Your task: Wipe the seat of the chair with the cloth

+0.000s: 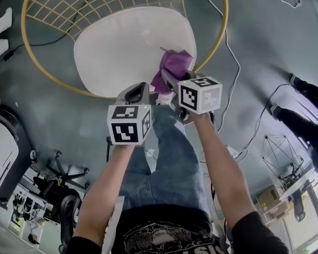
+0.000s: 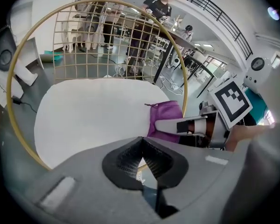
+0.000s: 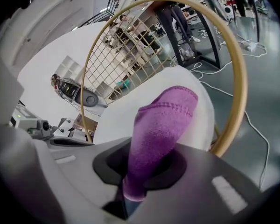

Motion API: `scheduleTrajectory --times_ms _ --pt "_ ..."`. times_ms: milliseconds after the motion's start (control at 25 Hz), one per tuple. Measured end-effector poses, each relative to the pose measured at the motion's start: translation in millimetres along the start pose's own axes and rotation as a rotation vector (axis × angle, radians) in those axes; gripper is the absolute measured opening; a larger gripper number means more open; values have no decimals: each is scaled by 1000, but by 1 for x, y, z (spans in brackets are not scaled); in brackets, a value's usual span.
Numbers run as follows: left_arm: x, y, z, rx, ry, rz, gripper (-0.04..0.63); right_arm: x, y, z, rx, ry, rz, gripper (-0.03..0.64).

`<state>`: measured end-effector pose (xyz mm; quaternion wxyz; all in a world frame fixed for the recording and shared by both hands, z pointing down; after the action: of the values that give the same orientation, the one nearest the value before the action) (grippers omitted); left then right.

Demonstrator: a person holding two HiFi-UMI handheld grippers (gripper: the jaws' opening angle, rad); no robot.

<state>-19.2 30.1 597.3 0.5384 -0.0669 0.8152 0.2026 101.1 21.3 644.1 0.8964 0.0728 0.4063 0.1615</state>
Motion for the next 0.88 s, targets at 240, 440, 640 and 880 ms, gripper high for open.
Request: scheduleTrajectory --times_ms 240,440,640,880 --pt "1 -9 16 -26 -13 4 2 26 -9 24 -48 33 41 58" --pt "15 -18 28 -24 -21 12 2 40 -18 25 -80 14 55 58" --pt "48 -19 42 -27 -33 23 2 60 -25 -1 -51 -1 70 58" --pt "95 -34 48 -4 -62 103 0 83 -43 -50 44 -47 96 58"
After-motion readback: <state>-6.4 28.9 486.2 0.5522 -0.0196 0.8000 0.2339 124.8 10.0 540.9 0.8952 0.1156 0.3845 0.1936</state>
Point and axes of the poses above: the fingertips, and each gripper's own axes: x backward along the fingers, z to its right, y out of its underside, the point moved 5 cm from there along x, backward along the fingers, and after that the axes turned 6 degrees about -z, right-handed, at the moved point
